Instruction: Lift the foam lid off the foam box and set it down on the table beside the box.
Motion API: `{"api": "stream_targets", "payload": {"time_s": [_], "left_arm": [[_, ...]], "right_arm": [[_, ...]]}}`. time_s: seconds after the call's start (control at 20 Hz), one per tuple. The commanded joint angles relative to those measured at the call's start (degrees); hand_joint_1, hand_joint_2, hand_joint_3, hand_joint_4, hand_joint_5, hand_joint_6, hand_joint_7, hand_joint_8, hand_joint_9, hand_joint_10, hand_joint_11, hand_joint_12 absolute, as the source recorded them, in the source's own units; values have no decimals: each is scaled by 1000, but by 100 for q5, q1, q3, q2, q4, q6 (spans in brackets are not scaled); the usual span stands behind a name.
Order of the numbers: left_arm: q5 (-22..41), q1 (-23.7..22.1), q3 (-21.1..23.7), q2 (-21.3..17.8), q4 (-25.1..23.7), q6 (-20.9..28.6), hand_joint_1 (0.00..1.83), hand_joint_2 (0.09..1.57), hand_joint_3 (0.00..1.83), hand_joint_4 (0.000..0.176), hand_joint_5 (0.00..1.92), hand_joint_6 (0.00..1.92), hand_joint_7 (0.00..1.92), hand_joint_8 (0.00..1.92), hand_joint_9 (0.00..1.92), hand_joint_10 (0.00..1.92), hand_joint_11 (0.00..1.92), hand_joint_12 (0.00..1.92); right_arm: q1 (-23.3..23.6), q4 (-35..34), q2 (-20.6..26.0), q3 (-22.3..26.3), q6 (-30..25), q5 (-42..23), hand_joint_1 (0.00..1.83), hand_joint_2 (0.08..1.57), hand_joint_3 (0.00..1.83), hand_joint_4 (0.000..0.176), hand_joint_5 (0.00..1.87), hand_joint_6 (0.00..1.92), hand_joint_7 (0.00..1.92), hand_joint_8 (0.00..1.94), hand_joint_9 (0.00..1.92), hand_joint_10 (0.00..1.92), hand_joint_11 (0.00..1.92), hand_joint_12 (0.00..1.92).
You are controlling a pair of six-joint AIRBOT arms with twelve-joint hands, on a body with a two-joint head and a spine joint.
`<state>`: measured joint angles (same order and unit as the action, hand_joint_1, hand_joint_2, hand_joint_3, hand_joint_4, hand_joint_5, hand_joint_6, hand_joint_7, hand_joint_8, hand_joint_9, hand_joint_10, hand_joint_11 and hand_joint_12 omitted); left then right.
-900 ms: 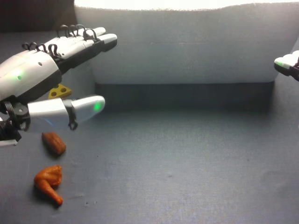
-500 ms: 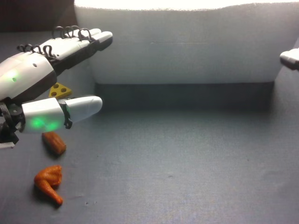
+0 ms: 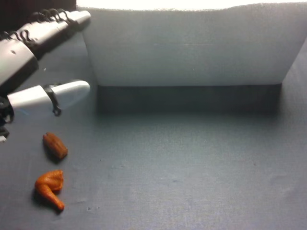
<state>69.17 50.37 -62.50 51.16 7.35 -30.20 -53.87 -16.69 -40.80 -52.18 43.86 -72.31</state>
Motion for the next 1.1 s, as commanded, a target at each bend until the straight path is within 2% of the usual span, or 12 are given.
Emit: {"api": "stream_targets", "payload": {"time_s": [0.0, 0.05, 0.1, 0.2, 0.3, 0.4, 0.45, 0.55, 0.65, 0.85, 0.95, 1.05], "left_arm": [[766, -71, -49, -25, 176, -25, 531, 1267, 0, 5, 85, 15, 135, 7, 111, 26, 0, 920], [761, -97, -96, 7, 258, -31, 528, 1248, 0, 15, 64, 9, 106, 1, 96, 19, 0, 957], [758, -127, -146, 43, 333, -40, 527, 1220, 0, 42, 45, 2, 55, 0, 38, 3, 0, 965], [645, -221, -286, 132, 481, -30, 490, 1170, 0, 59, 17, 0, 2, 0, 1, 0, 0, 675], [423, -367, -476, 269, 570, -18, 488, 1154, 0, 48, 6, 6, 0, 0, 0, 0, 0, 564], [267, -482, -672, 411, 645, 48, 509, 1121, 0, 46, 16, 9, 0, 0, 0, 0, 0, 989], [169, -551, -757, 475, 710, 37, 518, 1119, 0, 25, 10, 6, 0, 0, 0, 0, 0, 1247], [73, -609, -880, 554, 847, 39, 533, 1111, 0, 9, 8, 5, 0, 0, 0, 0, 0, 1632], [-16, -641, -970, 616, 969, 22, 543, 1089, 0, 12, 6, 5, 0, 0, 0, 0, 0, 1894], [-275, -803, -1272, 819, 1166, 56, 608, 1069, 0, 34, 0, 0, 0, 0, 0, 0, 0, 1921], [-404, -894, -1391, 911, 1230, 63, 640, 1079, 0, 55, 0, 0, 0, 0, 0, 0, 0, 1921], [-514, -986, -1523, 1024, 1273, 101, 606, 1066, 0, 75, 0, 0, 0, 0, 0, 0, 0, 1921]], "right_arm": [[25, -159, 57, -55, 58, -751, 550, 1348, 0, 0, 0, 0, 0, 0, 52, 22, 0, 729], [25, -248, 48, -76, 94, -751, 454, 1314, 0, 0, 0, 0, 13, 4, 103, 50, 0, 1051], [27, -348, 17, -115, 120, -755, 390, 1276, 0, 0, 0, 0, 33, 8, 125, 66, 0, 1266], [54, -580, -81, -237, 164, -749, 430, 1254, 0, 0, 0, 0, 0, 0, 67, 62, 0, 1445], [67, -857, -175, -384, 183, -733, 473, 1241, 0, 0, 0, 0, 0, 0, 15, 47, 0, 1467], [76, -1095, -232, -514, 206, -696, 450, 1207, 0, 0, 0, 0, 0, 0, 1, 88, 0, 1572], [109, -1232, -236, -578, 236, -644, 498, 1207, 0, 0, 0, 0, 0, 0, 0, 17, 0, 1574], [245, -1409, -268, -719, 281, -487, 503, 1217, 0, 0, 0, 0, 0, 0, 0, 0, 0, 1515], [388, -1476, -357, -865, 306, -302, 497, 1174, 0, 0, 0, 0, 0, 0, 0, 0, 0, 1666], [895, -1500, -642, -1230, 435, 297, 619, 1159, 2, 0, 0, 0, 0, 0, 0, 0, 0, 1919], [1124, -1496, -735, -1335, 583, 507, 613, 1154, 2, 0, 0, 0, 0, 0, 28, 14, 0, 1612], [1327, -1485, -830, -1474, 630, 697, 611, 1162, 4, 0, 0, 0, 0, 0, 93, 50, 0, 1529]]}}
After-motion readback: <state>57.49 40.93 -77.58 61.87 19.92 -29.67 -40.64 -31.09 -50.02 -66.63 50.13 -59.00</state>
